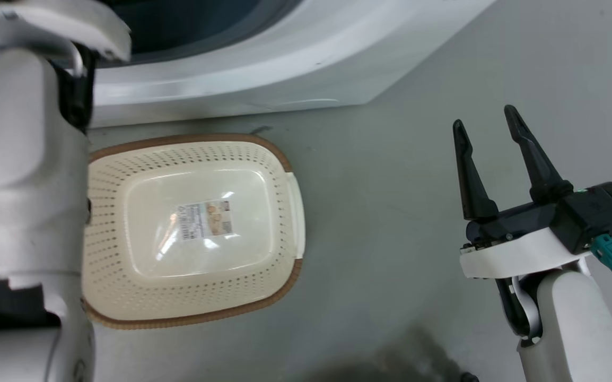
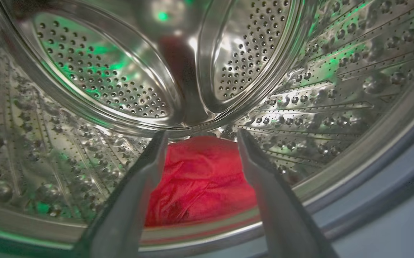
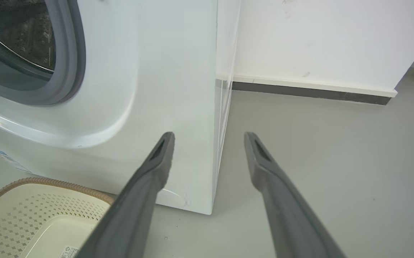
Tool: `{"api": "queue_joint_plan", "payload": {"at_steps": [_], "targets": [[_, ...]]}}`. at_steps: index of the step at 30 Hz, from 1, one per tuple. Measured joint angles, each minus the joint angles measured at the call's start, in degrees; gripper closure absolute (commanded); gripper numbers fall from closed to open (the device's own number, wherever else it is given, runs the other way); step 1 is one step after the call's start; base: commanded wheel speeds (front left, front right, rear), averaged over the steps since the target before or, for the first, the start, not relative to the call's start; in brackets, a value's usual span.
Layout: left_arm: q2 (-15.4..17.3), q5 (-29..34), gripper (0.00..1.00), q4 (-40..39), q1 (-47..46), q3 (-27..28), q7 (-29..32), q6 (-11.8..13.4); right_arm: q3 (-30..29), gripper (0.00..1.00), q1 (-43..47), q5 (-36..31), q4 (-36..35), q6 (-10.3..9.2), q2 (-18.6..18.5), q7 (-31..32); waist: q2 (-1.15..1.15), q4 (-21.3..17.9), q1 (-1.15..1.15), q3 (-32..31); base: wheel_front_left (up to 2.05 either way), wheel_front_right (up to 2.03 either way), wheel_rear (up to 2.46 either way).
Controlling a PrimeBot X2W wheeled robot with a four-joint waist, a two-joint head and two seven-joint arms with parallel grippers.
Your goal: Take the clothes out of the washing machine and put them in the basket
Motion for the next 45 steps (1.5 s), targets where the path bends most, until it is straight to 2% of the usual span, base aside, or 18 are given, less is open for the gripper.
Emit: {"api": "queue_joint_plan", "payload": {"at_steps": [5, 10, 18, 31, 34, 35, 37, 41, 45], "targets": [[2.30, 0.38, 0.00, 6.16, -7.90, -0.69, 2.92, -0.01, 1.81, 0.00, -0.40, 1.89, 0.66, 0.00, 0.01, -0.82, 0.00, -3.00, 0.00, 2.19, 0.00, 0.00, 0.00], [5.93, 1.01, 0.00, 12.35, -15.73, -1.68, 7.77, -0.05, 4.02, 0.00, -1.29, 3.80, 1.35, 0.00, 0.01, -1.36, 0.00, -5.90, 0.00, 3.99, 0.00, 0.00, 0.00], [10.37, 1.27, 0.00, 20.54, -24.56, -5.15, 18.06, -0.09, 6.51, 0.00, -1.48, 6.48, 2.36, 0.00, 0.00, -1.75, 0.00, -10.07, 0.00, 6.50, 0.00, 0.00, 0.00], [14.15, -2.47, 0.00, 29.21, -31.03, -8.28, 36.20, -0.12, 9.04, 0.00, -1.64, 9.12, 1.25, 0.00, 0.01, -1.80, 0.00, -14.03, 0.00, 9.27, 0.00, 0.00, 0.00], [14.91, -2.68, 0.00, 30.25, -31.83, -8.21, 38.86, 0.71, 9.56, 0.00, -1.64, 9.53, 1.15, 0.00, 0.01, -1.80, 0.00, -14.46, 0.00, 9.49, 0.00, 0.00, 0.00], [15.05, -3.02, 0.26, 30.62, -32.13, -7.95, 39.90, 1.00, 9.66, 0.00, -1.65, 9.73, 1.14, 0.00, 0.01, -1.79, 0.00, -14.58, -0.01, 9.55, 0.00, 0.00, 0.00], [15.05, -3.43, 1.00, 30.89, -32.56, -7.69, 41.30, 1.52, 9.77, 0.00, -1.74, 9.92, 1.13, 0.00, 0.01, -1.80, 0.00, -14.78, -0.01, 9.64, 0.00, 0.00, 0.00], [15.11, -4.02, 1.00, 30.94, -32.68, -7.67, 42.19, 1.89, 9.81, 0.00, -2.07, 10.24, 1.25, 0.00, 0.01, -1.80, 0.00, -14.94, -0.01, 9.52, 0.00, 0.00, 0.00], [15.25, -4.09, 1.00, 29.28, -32.12, -8.26, 39.05, 1.89, 9.84, 0.00, -2.15, 10.39, 1.51, 0.00, 0.01, -1.80, 0.00, -14.91, -0.01, 9.12, 0.00, 0.00, 0.00]]}}
